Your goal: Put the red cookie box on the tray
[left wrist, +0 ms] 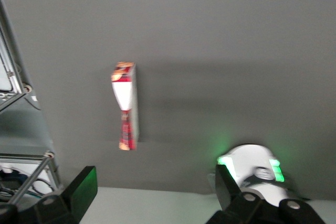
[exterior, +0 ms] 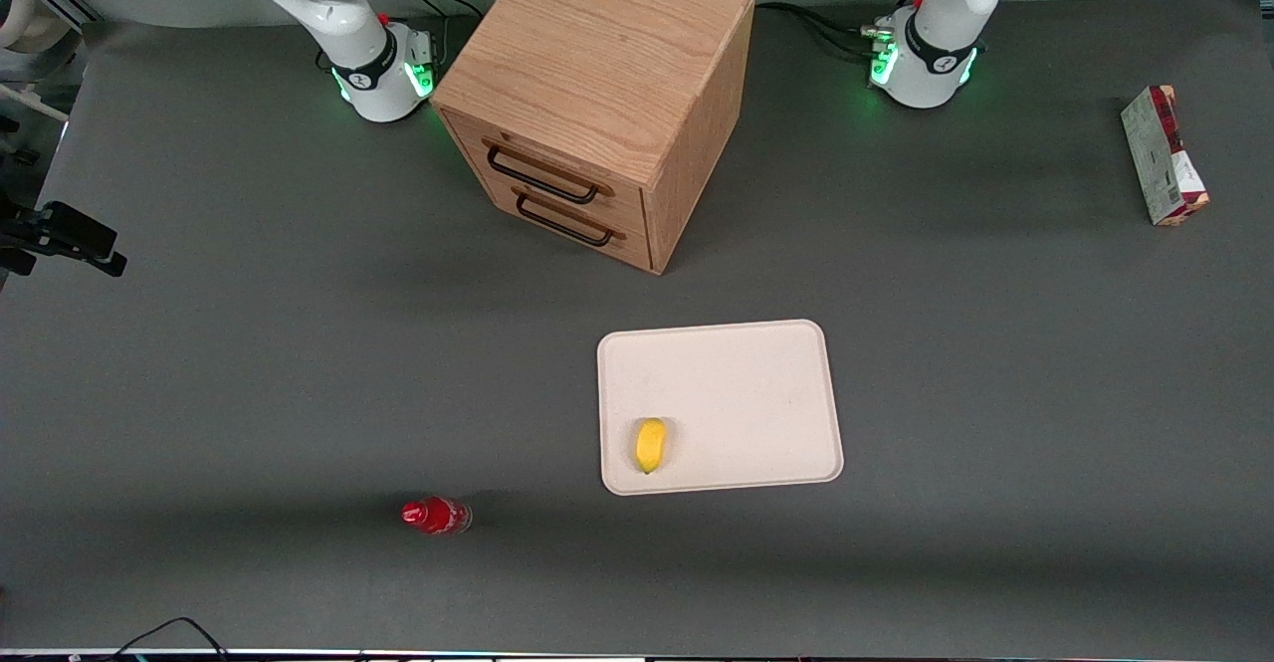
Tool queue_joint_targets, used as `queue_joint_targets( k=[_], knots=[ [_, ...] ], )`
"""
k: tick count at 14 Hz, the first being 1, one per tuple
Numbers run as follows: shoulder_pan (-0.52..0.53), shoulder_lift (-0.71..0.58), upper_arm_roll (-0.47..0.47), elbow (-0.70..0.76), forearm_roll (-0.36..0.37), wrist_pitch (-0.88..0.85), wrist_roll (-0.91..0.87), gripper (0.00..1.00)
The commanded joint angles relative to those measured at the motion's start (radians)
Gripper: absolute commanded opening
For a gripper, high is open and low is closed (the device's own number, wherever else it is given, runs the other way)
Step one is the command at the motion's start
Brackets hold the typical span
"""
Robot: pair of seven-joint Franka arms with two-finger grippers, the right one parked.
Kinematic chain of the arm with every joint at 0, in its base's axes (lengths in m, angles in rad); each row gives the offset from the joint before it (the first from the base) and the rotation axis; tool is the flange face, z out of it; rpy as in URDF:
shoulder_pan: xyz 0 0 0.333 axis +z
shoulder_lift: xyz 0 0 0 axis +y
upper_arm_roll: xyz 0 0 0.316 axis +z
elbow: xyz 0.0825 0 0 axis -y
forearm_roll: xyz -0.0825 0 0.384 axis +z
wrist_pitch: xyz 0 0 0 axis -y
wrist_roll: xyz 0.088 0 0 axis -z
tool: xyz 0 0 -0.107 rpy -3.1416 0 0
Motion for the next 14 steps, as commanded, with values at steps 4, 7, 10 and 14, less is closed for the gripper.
queue_joint_targets(
  k=[4, 7, 10, 14],
  knots=[
    [-0.01, -0.051, 0.335, -0.393, 0.055, 0.446, 0.239, 1.0],
    [-0.009, -0.059, 0.442, -0.583, 0.055, 0.705, 0.266, 1.0],
    [-0.009, -0.048, 0.528, -0.75, 0.056, 0.965, 0.288, 1.0],
    [-0.007, 0.039, 0.581, -0.872, 0.056, 1.267, 0.322, 0.95]
  ],
)
